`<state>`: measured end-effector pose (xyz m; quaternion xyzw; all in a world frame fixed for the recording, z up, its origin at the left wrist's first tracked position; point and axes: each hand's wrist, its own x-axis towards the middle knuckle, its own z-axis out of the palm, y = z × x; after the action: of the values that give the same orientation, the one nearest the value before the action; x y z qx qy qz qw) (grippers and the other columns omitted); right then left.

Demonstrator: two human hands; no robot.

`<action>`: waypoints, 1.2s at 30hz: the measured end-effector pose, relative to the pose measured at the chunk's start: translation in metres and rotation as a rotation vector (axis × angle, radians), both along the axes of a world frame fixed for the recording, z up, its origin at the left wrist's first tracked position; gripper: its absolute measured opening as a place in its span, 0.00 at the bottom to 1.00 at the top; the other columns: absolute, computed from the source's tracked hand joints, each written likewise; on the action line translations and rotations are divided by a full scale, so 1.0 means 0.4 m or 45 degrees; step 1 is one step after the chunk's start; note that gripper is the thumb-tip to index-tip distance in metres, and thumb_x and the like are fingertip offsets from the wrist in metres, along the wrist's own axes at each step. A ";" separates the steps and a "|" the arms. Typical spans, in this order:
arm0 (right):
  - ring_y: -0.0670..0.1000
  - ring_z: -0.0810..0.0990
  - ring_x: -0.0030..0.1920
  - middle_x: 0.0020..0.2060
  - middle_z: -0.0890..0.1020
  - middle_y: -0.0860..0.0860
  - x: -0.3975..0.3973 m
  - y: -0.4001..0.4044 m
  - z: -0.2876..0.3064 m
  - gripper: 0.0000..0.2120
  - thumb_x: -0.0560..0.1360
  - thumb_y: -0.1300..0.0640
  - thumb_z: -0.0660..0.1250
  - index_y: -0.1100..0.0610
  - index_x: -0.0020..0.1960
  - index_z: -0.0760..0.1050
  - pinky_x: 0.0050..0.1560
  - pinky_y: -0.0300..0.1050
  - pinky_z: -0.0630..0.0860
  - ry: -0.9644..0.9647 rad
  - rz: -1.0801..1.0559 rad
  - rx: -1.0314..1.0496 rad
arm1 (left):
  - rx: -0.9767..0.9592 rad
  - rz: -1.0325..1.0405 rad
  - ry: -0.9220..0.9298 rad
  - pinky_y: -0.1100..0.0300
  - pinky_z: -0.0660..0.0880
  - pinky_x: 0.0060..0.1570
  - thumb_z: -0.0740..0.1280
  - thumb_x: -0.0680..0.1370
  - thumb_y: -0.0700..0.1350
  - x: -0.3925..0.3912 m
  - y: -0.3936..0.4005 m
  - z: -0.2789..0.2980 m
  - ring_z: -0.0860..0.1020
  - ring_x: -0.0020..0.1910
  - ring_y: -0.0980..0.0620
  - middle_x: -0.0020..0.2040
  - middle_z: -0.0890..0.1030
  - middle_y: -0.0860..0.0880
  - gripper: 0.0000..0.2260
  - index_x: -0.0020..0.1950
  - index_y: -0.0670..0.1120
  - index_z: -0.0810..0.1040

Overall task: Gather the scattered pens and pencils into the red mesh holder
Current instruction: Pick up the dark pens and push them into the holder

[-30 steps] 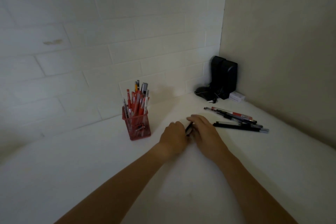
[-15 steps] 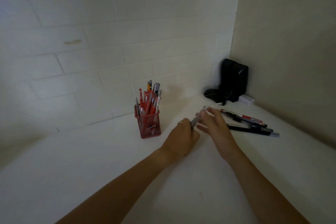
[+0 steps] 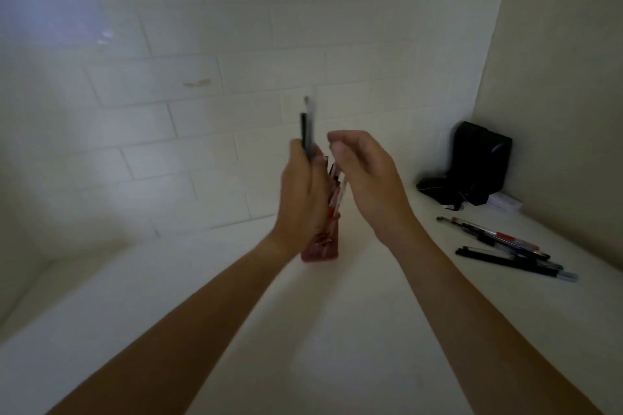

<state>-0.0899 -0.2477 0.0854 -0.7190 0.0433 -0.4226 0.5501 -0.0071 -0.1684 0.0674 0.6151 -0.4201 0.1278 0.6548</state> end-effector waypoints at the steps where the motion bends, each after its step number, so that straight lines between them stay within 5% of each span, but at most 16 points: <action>1: 0.44 0.81 0.59 0.55 0.84 0.44 0.015 0.000 -0.007 0.09 0.82 0.51 0.64 0.51 0.58 0.80 0.59 0.40 0.78 -0.042 -0.059 0.037 | -0.061 0.051 0.073 0.49 0.73 0.34 0.54 0.85 0.41 0.028 0.009 0.011 0.74 0.34 0.49 0.37 0.74 0.44 0.06 0.52 0.39 0.67; 4: 0.45 0.82 0.56 0.51 0.84 0.44 0.049 -0.001 -0.053 0.08 0.81 0.51 0.62 0.49 0.54 0.80 0.58 0.45 0.78 -0.059 -0.248 0.169 | -0.086 0.066 0.297 0.58 0.74 0.45 0.55 0.85 0.40 0.106 0.011 0.001 0.75 0.44 0.51 0.43 0.75 0.48 0.04 0.52 0.43 0.68; 7: 0.42 0.81 0.48 0.47 0.83 0.45 0.065 -0.001 -0.111 0.07 0.82 0.53 0.62 0.50 0.52 0.79 0.49 0.37 0.74 0.040 -0.374 0.231 | 0.083 0.118 0.401 0.55 0.70 0.57 0.58 0.84 0.41 0.133 -0.013 -0.044 0.70 0.56 0.49 0.51 0.71 0.53 0.05 0.53 0.45 0.72; 10: 0.39 0.79 0.45 0.47 0.82 0.44 0.072 -0.008 -0.162 0.06 0.82 0.54 0.61 0.50 0.53 0.77 0.45 0.35 0.73 0.109 -0.409 0.278 | 0.048 0.040 0.533 0.59 0.67 0.57 0.60 0.82 0.37 0.129 -0.027 -0.057 0.69 0.57 0.50 0.57 0.68 0.50 0.06 0.51 0.44 0.75; 13: 0.43 0.81 0.48 0.48 0.82 0.43 0.079 -0.019 -0.193 0.06 0.83 0.54 0.60 0.50 0.54 0.77 0.51 0.44 0.78 0.150 -0.399 0.305 | -0.010 -0.075 0.561 0.67 0.66 0.58 0.59 0.83 0.38 0.116 -0.017 -0.011 0.69 0.62 0.52 0.62 0.70 0.50 0.13 0.49 0.57 0.74; 16: 0.40 0.79 0.42 0.46 0.82 0.45 0.081 -0.018 -0.205 0.07 0.84 0.54 0.59 0.50 0.53 0.76 0.47 0.42 0.78 0.181 -0.363 0.290 | 0.008 -0.119 0.571 0.59 0.68 0.66 0.60 0.83 0.40 0.111 -0.023 0.020 0.70 0.66 0.50 0.68 0.71 0.45 0.12 0.53 0.58 0.74; 20: 0.38 0.79 0.38 0.44 0.81 0.47 0.089 -0.006 -0.210 0.08 0.83 0.53 0.58 0.52 0.53 0.75 0.44 0.42 0.79 0.223 -0.347 0.312 | 0.134 0.027 0.563 0.42 0.69 0.70 0.63 0.78 0.47 0.123 -0.039 -0.050 0.72 0.65 0.39 0.63 0.74 0.42 0.08 0.45 0.61 0.77; 23: 0.51 0.82 0.48 0.46 0.82 0.49 0.097 0.001 -0.216 0.07 0.82 0.52 0.59 0.50 0.52 0.75 0.52 0.53 0.81 0.245 -0.341 0.335 | 0.535 0.210 0.449 0.49 0.56 0.77 0.61 0.80 0.47 0.133 -0.036 -0.121 0.56 0.77 0.44 0.77 0.66 0.49 0.14 0.64 0.50 0.77; 26: 0.48 0.80 0.49 0.49 0.81 0.47 0.090 0.001 -0.207 0.07 0.83 0.52 0.59 0.52 0.57 0.74 0.46 0.39 0.76 0.258 -0.336 0.321 | 0.619 0.216 0.468 0.50 0.56 0.75 0.61 0.78 0.48 0.121 -0.021 -0.162 0.55 0.78 0.44 0.79 0.60 0.48 0.16 0.64 0.47 0.75; 29: 0.41 0.78 0.55 0.59 0.78 0.44 0.093 0.000 -0.199 0.20 0.81 0.46 0.63 0.51 0.70 0.66 0.50 0.34 0.72 0.284 -0.156 0.424 | 0.536 0.177 0.424 0.44 0.64 0.72 0.62 0.69 0.49 0.112 -0.009 -0.183 0.62 0.73 0.44 0.74 0.62 0.49 0.17 0.56 0.47 0.76; 32: 0.47 0.78 0.65 0.69 0.76 0.45 0.115 -0.010 -0.197 0.45 0.68 0.32 0.70 0.45 0.78 0.56 0.66 0.49 0.75 0.386 -0.025 0.422 | 0.396 0.109 0.320 0.46 0.71 0.68 0.64 0.72 0.47 0.108 -0.005 -0.191 0.70 0.66 0.49 0.66 0.68 0.49 0.18 0.62 0.50 0.74; 36: 0.46 0.80 0.61 0.64 0.78 0.45 0.147 -0.023 -0.167 0.48 0.67 0.39 0.78 0.47 0.79 0.57 0.67 0.48 0.75 0.396 0.072 0.474 | 0.236 0.068 0.243 0.46 0.78 0.57 0.64 0.77 0.45 0.101 -0.005 -0.195 0.78 0.57 0.54 0.56 0.77 0.50 0.13 0.61 0.51 0.73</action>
<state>-0.0311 -0.2568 0.0186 -0.6625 0.1845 -0.2758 0.6716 0.0334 -0.1704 -0.0106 0.6934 -0.3493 0.0468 0.6285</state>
